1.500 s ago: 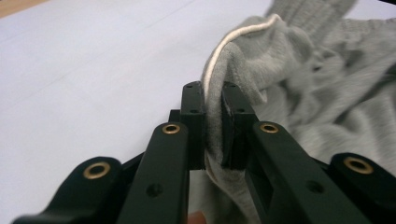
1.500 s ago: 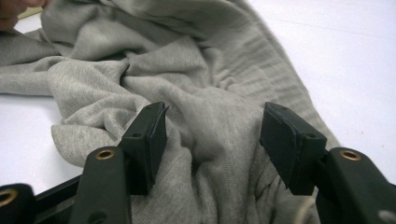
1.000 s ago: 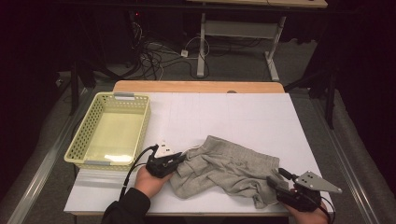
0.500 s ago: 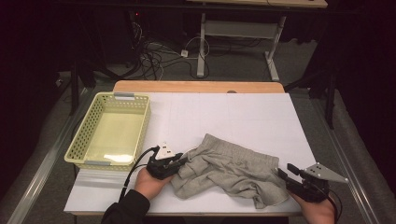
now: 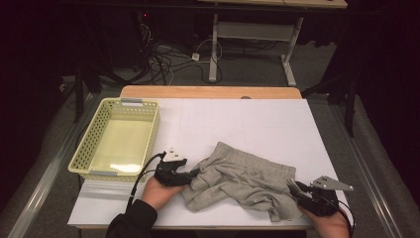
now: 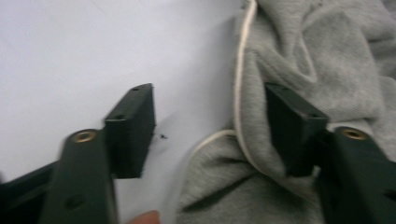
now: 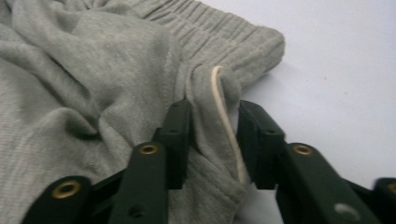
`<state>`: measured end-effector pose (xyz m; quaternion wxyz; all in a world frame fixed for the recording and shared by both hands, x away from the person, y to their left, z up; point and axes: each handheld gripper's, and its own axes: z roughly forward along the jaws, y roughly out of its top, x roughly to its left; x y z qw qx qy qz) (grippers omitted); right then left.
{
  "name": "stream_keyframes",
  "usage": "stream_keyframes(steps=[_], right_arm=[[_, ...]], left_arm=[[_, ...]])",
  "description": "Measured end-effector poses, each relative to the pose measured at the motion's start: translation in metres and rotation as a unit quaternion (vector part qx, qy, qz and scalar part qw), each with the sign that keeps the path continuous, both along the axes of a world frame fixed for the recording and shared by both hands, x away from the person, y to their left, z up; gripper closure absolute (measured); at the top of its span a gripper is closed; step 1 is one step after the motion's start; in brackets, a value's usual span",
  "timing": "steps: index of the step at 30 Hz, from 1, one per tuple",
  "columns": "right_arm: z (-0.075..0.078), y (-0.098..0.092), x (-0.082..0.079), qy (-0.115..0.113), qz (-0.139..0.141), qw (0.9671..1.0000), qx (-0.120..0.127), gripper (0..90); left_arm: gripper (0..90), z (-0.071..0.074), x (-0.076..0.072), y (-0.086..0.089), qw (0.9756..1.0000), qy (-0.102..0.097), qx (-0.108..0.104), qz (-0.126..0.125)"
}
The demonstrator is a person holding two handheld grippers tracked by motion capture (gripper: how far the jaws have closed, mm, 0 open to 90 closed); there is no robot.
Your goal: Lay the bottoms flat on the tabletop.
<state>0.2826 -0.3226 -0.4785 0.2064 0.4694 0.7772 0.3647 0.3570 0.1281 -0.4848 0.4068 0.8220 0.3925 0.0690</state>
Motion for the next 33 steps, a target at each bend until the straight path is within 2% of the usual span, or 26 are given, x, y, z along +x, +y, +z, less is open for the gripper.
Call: stream_keyframes(steps=[2,6,9,12,14,18,20,25,31,33], right_arm=[[0.000,0.000,0.000,-0.001,0.010,1.0000,0.001,73.2],[0.000,0.002,-0.001,-0.001,0.027,0.9996,0.001,83.8],[0.001,0.000,-0.002,-0.010,0.026,0.9996,0.001,85.1],[0.003,-0.004,-0.003,-0.023,0.016,0.9996,0.009,85.4],[0.006,-0.009,-0.004,-0.037,0.010,0.9992,0.012,85.4],[0.011,-0.013,-0.002,-0.057,-0.005,0.9981,0.023,85.4],[0.012,-0.013,0.002,-0.064,-0.006,0.9976,0.026,85.4],[0.015,-0.005,0.017,-0.075,-0.003,0.9967,0.032,85.4],[0.017,0.001,0.027,-0.082,0.006,0.9958,0.039,85.4],[0.017,0.001,0.028,-0.082,0.008,0.9958,0.039,85.4]], left_arm=[[43.1,-0.001,0.002,0.001,0.9999,0.014,-0.007,-0.008],[57.2,-0.001,0.001,0.002,0.9992,0.024,-0.017,-0.028],[70.5,0.000,-0.004,0.000,0.9990,0.006,-0.009,-0.043],[76.4,0.001,-0.010,-0.002,0.9991,-0.007,-0.003,-0.043],[77.3,0.001,-0.014,-0.002,0.9989,-0.010,-0.005,-0.047],[77.4,0.001,-0.028,-0.004,0.9977,0.002,-0.019,-0.064],[77.3,0.001,-0.038,-0.005,0.9972,0.004,-0.027,-0.069],[77.2,0.004,-0.056,-0.004,0.9960,0.001,-0.026,-0.086],[76.4,0.009,-0.064,0.003,0.9965,-0.021,-0.028,-0.076],[71.4,0.010,-0.063,0.005,0.9968,-0.024,-0.028,-0.071]])
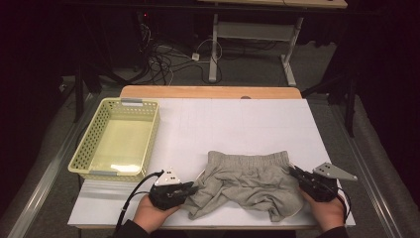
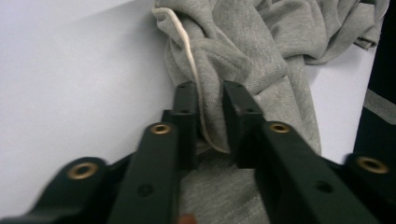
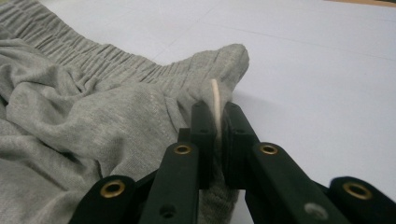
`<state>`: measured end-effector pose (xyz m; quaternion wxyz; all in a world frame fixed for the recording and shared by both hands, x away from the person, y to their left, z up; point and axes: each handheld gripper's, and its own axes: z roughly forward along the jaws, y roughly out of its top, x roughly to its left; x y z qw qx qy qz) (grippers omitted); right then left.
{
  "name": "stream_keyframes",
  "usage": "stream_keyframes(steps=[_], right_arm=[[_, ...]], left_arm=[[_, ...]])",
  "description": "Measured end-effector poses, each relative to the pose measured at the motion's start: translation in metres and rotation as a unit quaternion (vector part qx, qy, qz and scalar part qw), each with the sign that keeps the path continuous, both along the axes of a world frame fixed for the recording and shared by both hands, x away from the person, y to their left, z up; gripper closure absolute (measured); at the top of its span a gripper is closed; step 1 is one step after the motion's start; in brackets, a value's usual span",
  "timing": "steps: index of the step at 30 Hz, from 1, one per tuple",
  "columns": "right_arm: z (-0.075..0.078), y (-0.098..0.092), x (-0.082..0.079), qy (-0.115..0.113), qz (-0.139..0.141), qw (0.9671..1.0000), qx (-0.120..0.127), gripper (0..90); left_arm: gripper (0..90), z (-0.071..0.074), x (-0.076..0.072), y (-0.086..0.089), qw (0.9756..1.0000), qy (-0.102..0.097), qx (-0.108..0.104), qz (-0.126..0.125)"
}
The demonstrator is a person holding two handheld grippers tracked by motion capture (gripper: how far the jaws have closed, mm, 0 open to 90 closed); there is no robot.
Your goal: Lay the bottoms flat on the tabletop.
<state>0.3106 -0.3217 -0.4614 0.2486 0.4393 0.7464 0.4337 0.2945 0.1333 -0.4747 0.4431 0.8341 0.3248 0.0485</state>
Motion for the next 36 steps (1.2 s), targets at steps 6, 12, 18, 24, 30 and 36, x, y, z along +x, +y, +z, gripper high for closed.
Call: stream_keyframes(steps=[6,12,18,24,30,36], right_arm=[[-0.001,-0.004,-0.004,0.001,0.002,1.0000,0.007,85.4],[-0.003,-0.009,-0.017,0.001,0.002,1.0000,0.008,85.4],[-0.007,-0.011,-0.025,0.007,0.002,1.0000,0.002,85.4],[-0.012,-0.012,-0.031,0.014,0.001,0.9999,-0.005,85.5],[-0.014,-0.011,-0.033,0.014,0.003,0.9999,-0.009,85.4],[-0.012,-0.011,-0.032,0.012,0.003,0.9999,-0.003,85.9]], left_arm=[[47.6,0.004,0.006,0.000,0.9991,-0.019,-0.029,0.025],[27.2,0.012,0.017,-0.008,0.9972,-0.037,-0.038,0.052],[24.6,0.009,0.035,-0.020,0.9973,-0.028,-0.043,0.052],[49.4,-0.004,0.051,-0.035,0.9997,-0.001,-0.001,0.025],[73.1,-0.007,0.050,-0.038,0.9995,-0.009,0.021,0.020],[75.9,-0.004,0.041,-0.036,0.9979,-0.056,0.018,0.026]])
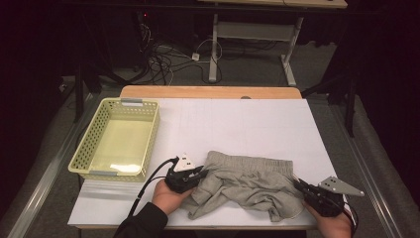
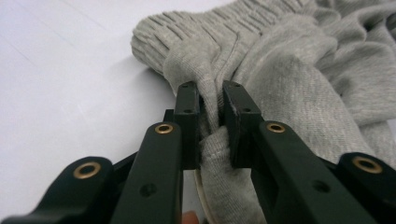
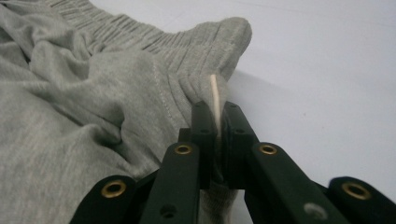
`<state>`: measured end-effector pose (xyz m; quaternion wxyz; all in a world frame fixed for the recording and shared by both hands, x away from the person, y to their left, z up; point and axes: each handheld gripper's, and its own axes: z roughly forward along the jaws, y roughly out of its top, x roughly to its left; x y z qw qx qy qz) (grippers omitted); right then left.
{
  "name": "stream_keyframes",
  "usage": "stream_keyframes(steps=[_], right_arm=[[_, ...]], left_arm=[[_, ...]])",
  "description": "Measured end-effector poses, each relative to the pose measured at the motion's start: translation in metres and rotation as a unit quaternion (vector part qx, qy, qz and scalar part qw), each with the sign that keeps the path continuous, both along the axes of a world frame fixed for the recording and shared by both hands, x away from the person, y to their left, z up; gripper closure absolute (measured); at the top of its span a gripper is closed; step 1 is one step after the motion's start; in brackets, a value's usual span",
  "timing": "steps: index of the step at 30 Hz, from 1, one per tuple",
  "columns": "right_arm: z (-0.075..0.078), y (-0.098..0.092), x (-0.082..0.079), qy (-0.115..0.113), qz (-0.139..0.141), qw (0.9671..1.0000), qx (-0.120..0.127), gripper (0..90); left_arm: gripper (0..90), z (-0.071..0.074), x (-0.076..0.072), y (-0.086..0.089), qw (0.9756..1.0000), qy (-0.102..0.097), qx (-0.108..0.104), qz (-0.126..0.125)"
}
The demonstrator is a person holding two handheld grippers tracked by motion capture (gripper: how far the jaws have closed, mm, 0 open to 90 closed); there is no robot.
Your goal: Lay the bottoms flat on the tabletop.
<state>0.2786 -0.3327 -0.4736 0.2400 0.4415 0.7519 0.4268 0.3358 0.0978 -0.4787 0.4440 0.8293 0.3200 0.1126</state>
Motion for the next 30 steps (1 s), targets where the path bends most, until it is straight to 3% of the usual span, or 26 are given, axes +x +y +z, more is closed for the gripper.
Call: stream_keyframes(steps=[3,6,10,15,19,22,24,25,26,27,30], right_arm=[[0.005,0.003,0.002,-0.007,-0.005,1.0000,0.003,86.0],[0.013,0.010,0.008,-0.017,-0.004,0.9998,0.007,86.1],[0.029,0.018,0.025,-0.031,0.000,0.9995,0.010,86.0],[0.043,0.026,0.068,-0.024,0.003,0.9997,-0.010,86.1],[0.047,0.029,0.111,0.003,-0.013,0.9998,-0.013,86.1],[0.065,0.034,0.139,0.001,-0.027,0.9992,-0.029,86.4],[0.089,0.037,0.152,-0.028,-0.035,0.9986,-0.027,85.5],[0.101,0.038,0.157,-0.048,-0.043,0.9976,-0.025,78.3],[0.112,0.038,0.162,-0.065,-0.059,0.9960,-0.015,67.8],[0.119,0.036,0.166,-0.069,-0.071,0.9951,-0.003,61.9],[0.121,0.029,0.168,-0.048,-0.074,0.9959,0.017,55.1]], left_arm=[[75.8,0.003,0.000,0.002,0.9998,-0.019,0.004,0.006],[76.4,0.011,0.004,0.004,0.9996,-0.025,-0.004,0.015],[76.4,0.025,0.017,0.001,0.9988,-0.043,-0.001,0.025],[76.4,0.035,0.053,-0.004,0.9982,-0.038,-0.002,0.047],[76.8,0.047,0.089,-0.011,0.9978,-0.026,0.010,0.061],[76.9,0.072,0.112,-0.015,0.9956,-0.049,0.018,0.078],[76.4,0.092,0.127,-0.014,0.9925,-0.077,0.020,0.093],[74.0,0.100,0.134,-0.011,0.9901,-0.087,0.011,0.110],[67.2,0.104,0.139,-0.007,0.9876,-0.085,0.001,0.132],[57.5,0.105,0.143,-0.004,0.9866,-0.075,0.000,0.145],[49.3,0.099,0.134,0.001,0.9893,-0.063,-0.003,0.131]])
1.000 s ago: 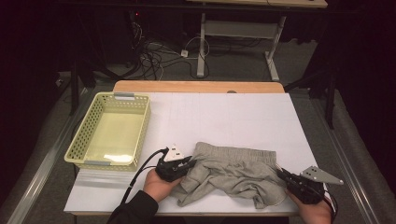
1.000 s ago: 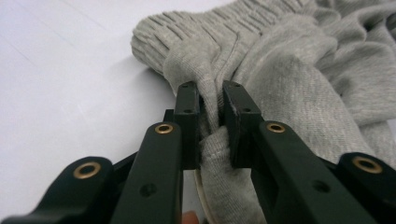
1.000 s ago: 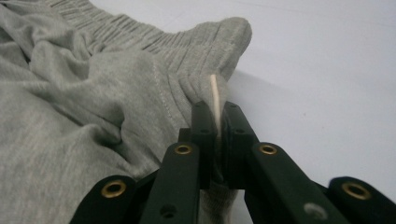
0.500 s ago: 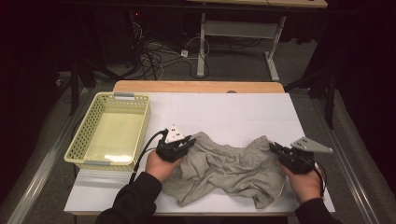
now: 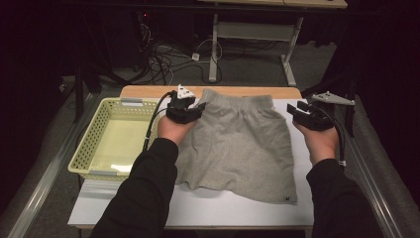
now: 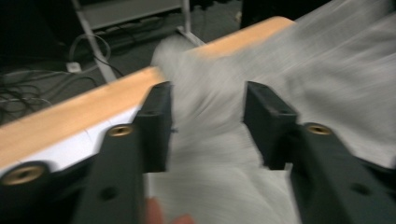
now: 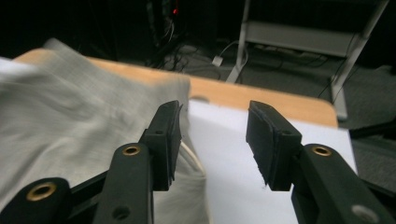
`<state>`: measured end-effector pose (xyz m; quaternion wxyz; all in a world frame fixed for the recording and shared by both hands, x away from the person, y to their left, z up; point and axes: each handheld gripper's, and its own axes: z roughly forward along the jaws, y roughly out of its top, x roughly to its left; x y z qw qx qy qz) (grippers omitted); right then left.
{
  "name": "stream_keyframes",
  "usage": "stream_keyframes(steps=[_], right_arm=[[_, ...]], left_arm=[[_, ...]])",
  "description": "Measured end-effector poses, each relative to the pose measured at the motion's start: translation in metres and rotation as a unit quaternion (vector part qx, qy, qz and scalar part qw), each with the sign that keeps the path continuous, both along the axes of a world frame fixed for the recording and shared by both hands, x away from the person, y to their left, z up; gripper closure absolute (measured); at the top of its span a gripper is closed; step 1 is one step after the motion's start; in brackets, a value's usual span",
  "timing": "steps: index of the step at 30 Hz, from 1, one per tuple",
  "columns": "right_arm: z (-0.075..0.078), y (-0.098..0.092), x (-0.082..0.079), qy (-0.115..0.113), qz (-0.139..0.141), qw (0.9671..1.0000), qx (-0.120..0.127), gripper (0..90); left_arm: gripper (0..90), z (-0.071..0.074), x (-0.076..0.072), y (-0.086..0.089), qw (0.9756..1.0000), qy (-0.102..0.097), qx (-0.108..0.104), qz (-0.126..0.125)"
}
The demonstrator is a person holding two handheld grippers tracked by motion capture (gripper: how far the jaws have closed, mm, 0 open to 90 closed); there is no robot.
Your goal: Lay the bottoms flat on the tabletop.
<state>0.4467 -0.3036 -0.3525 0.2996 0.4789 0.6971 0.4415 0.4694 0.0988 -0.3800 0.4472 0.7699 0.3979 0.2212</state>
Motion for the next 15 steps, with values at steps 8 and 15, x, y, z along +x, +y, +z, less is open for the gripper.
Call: stream_keyframes(steps=[8,15], right_arm=[[-0.056,-0.012,-0.062,0.036,0.039,0.9983,-0.023,54.3],[-0.095,-0.020,-0.125,0.057,0.044,0.9970,-0.028,53.3]], left_arm=[[49.0,-0.047,-0.089,0.018,0.9954,0.004,-0.036,-0.088],[49.1,-0.070,-0.151,0.049,0.9899,0.026,-0.066,-0.123]])
